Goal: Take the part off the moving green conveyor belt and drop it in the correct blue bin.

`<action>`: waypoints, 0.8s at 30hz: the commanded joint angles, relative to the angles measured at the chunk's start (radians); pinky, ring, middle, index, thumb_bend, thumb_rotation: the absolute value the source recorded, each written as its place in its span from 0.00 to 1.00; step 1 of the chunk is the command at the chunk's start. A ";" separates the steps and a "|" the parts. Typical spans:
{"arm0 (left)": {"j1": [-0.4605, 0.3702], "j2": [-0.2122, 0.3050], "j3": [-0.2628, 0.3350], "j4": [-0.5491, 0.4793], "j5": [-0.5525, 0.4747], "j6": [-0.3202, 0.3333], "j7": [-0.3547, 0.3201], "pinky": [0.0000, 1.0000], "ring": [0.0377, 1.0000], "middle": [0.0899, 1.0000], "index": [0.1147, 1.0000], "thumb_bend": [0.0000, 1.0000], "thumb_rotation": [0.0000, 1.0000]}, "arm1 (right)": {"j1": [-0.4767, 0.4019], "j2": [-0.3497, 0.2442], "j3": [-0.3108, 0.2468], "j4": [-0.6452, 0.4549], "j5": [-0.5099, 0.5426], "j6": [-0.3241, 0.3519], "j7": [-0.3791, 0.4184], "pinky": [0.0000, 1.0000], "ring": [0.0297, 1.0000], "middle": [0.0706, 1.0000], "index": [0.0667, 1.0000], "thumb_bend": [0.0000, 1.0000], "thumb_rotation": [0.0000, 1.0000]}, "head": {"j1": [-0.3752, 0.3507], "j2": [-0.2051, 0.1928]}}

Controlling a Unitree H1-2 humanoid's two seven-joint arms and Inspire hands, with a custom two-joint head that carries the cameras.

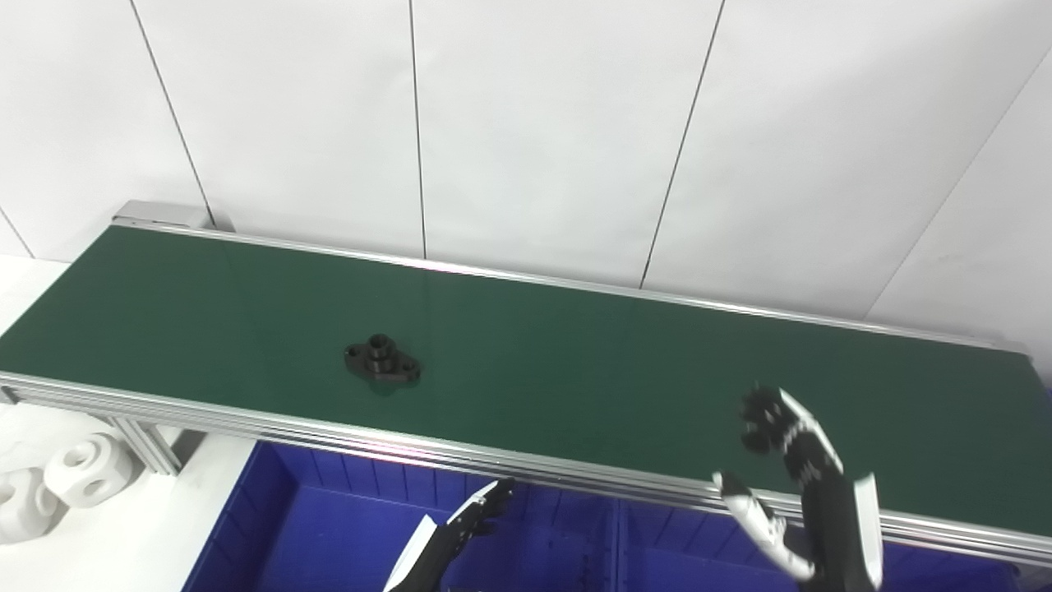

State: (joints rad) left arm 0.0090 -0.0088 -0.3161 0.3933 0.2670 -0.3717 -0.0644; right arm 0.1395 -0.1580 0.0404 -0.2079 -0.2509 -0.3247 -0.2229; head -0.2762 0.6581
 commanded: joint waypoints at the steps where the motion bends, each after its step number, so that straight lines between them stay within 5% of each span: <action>1: -0.030 -0.008 -0.007 -0.008 0.000 -0.022 -0.007 0.81 0.86 0.88 0.88 0.72 0.23 | -0.039 -0.008 -0.015 -0.052 -0.028 0.073 0.040 0.70 0.74 0.75 0.79 0.72 0.51 | 0.003 -0.001; 7: -0.051 -0.010 -0.020 0.016 0.014 -0.016 -0.010 0.81 0.86 0.88 0.89 0.72 0.24 | -0.139 -0.035 -0.010 -0.041 -0.063 0.209 0.138 0.70 0.75 0.75 0.79 0.74 0.43 | 0.024 -0.008; 15: -0.086 0.004 -0.039 0.073 0.024 -0.059 -0.020 0.82 0.87 0.89 0.90 0.71 0.24 | -0.309 -0.040 0.061 0.064 -0.175 0.377 0.238 0.70 0.74 0.76 0.79 0.80 0.35 | 0.022 -0.023; 24: -0.109 0.032 -0.058 0.108 0.014 -0.097 -0.030 0.82 0.87 0.89 0.90 0.73 0.28 | -0.471 -0.022 0.161 0.171 -0.326 0.459 0.269 0.67 0.74 0.76 0.77 0.82 0.36 | -0.016 -0.030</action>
State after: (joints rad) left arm -0.0754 0.0205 -0.3662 0.5092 0.2980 -0.4214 -0.0925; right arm -0.2903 -0.1889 0.1990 -0.0256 -0.5614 0.1199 0.0522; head -0.2853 0.6289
